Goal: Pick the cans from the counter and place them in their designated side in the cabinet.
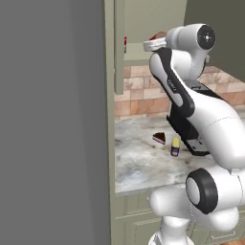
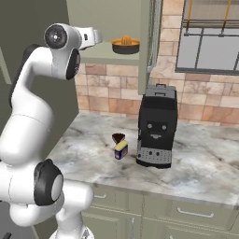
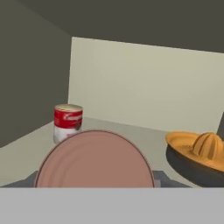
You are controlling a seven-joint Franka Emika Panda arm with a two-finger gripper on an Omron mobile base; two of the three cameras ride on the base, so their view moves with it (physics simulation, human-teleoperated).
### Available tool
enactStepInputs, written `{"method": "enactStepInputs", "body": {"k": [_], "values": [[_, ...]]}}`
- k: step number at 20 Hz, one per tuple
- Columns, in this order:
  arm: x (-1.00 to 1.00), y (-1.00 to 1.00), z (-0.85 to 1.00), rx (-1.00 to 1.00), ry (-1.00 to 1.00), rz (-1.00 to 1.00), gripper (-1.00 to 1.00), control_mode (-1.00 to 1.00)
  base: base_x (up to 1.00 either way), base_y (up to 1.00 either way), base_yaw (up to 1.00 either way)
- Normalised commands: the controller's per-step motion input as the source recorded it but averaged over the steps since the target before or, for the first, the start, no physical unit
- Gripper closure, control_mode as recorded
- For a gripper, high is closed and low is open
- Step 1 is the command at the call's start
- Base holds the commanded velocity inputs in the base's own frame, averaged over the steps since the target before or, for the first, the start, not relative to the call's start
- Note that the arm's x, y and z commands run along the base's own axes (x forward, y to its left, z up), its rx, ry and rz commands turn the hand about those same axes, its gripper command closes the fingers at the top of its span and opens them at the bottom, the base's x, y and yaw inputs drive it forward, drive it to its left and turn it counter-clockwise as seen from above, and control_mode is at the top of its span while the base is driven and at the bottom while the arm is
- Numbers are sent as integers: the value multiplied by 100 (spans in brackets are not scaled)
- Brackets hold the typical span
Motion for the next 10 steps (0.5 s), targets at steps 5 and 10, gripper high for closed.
{"method": "enactStepInputs", "body": {"k": [5, 10], "values": [[20, 0, -5, 0, 0, 6, 100, -100, 0, 0, 0], [23, 1, -2, 0, 0, 6, 100, -100, 0, 0, 0]]}}
